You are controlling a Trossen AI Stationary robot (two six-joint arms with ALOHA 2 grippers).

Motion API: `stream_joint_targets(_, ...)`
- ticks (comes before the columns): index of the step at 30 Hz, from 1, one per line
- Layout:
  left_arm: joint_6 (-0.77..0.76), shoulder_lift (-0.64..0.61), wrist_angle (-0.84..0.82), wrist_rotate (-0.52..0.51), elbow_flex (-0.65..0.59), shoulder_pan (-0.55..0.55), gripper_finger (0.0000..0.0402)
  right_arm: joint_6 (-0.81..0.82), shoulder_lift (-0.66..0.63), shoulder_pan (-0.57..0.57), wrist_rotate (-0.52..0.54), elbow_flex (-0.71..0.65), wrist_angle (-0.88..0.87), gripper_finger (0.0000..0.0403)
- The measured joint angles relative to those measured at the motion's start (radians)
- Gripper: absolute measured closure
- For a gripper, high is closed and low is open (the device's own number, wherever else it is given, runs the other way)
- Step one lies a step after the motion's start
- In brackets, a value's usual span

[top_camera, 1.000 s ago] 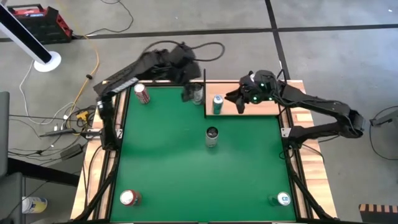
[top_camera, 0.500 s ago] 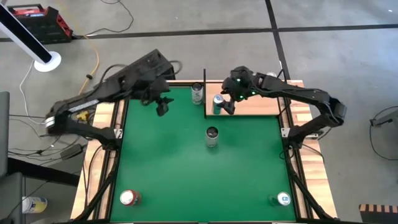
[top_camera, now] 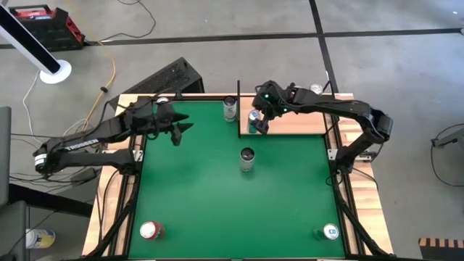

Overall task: Place canned beverage on shelf
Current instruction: Put the top blue soda can on the shelf

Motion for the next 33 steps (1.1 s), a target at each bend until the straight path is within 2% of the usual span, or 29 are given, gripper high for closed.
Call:
stream_joint_targets(5, 0.001, 0.003, -0.001, 0.0, 0.0, 0.0, 0.0216, 0.035, 0.015, 0.007, 0.054, 0.0, 0.019, 0.0042)
stream_joint_targets(12, 0.003, 0.005, -0.004, -0.001, 0.0, 0.0, 0.0217, 0.121, 0.005, 0.007, 0.131, 0.0, 0.02, 0.0138)
stream_joint_targets(13, 0.008, 0.005, -0.004, -0.001, 0.0, 0.0, 0.0217, 0.13, 0.004, 0.003, 0.135, 0.0, 0.02, 0.0143)
stream_joint_targets(20, 0.021, 0.005, -0.004, -0.01, 0.0, 0.0, 0.0217, 0.182, 0.0, -0.05, 0.228, 0.008, 0.007, 0.0143)
stream_joint_targets(33, 0.013, 0.005, -0.003, -0.013, 0.0, 0.0, 0.0217, 0.366, -0.001, -0.269, 0.236, 0.022, 0.0, 0.0143)
